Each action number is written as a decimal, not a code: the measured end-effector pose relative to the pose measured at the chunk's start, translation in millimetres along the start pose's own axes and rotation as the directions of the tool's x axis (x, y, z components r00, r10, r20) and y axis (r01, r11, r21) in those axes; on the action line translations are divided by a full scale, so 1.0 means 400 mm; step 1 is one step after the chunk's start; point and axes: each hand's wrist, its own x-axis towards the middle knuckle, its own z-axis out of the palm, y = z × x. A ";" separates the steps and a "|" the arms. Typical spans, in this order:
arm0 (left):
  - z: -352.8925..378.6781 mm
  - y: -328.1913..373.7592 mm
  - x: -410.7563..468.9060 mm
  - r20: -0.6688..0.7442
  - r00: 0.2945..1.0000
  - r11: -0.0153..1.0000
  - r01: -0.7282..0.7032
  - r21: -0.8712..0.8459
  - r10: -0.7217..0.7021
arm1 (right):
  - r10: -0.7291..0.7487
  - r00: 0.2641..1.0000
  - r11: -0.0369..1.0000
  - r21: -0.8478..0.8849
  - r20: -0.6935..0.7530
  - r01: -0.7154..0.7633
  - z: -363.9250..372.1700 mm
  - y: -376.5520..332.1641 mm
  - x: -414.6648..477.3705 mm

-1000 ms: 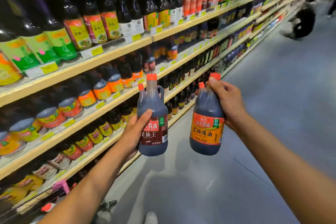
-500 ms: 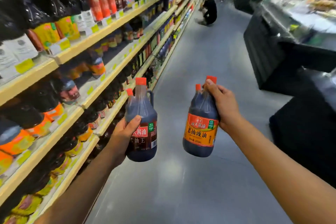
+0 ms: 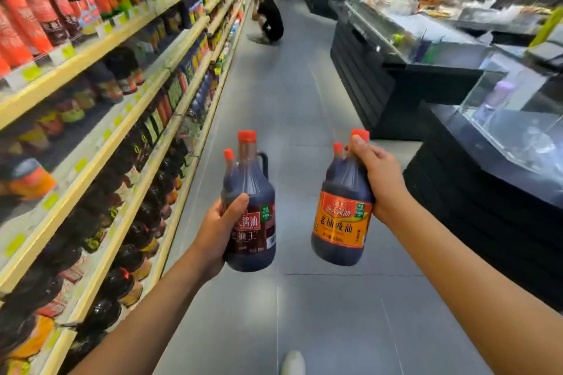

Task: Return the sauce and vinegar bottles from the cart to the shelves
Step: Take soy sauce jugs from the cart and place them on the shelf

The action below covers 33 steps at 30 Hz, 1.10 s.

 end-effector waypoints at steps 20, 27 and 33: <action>-0.159 0.133 0.511 -0.235 0.971 0.993 -0.072 -0.091 0.049 | -0.008 0.967 0.999 -0.031 0.255 0.016 0.320 -0.038 0.591; -0.355 0.196 0.569 -0.380 0.919 0.981 -0.157 -0.111 0.104 | 0.020 0.917 0.999 0.032 0.398 -0.036 0.611 -0.018 0.694; -0.493 0.213 0.546 -0.564 0.817 0.978 -0.196 -0.072 0.122 | 0.030 0.794 0.999 -0.004 0.607 -0.035 0.845 0.011 0.729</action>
